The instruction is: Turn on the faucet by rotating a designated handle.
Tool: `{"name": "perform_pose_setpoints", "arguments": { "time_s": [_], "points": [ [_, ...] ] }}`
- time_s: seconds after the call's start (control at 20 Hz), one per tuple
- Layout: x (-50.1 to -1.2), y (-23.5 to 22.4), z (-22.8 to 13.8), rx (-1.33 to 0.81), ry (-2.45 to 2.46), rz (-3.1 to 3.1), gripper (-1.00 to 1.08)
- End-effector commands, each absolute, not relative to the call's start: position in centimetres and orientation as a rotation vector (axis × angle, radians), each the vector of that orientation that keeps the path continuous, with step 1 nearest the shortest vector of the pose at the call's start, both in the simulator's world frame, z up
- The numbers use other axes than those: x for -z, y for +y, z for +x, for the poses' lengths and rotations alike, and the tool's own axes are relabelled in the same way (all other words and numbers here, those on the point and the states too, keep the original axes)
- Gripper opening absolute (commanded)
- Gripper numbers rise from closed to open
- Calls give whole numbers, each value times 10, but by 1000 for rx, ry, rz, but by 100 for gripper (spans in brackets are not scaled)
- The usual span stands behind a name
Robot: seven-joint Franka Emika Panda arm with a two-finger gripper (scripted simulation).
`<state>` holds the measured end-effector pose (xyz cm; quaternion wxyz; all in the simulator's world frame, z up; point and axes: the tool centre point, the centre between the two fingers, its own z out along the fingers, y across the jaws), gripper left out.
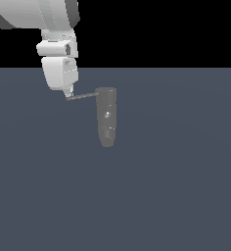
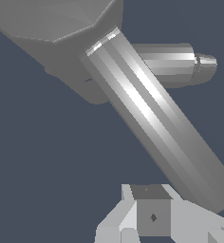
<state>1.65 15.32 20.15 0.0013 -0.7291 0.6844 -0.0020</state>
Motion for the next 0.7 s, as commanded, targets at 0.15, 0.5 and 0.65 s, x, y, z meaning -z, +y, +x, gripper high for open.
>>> {"name": "perform_pose_setpoints", "arguments": {
  "time_s": [0.15,0.5,0.65],
  "points": [
    [-202,140,5,5,2151,-2289,-100],
    [-202,123,-11,4,2150,-2290,-100],
    [-202,116,-18,3,2150,-2290,-100]
  ]
}}
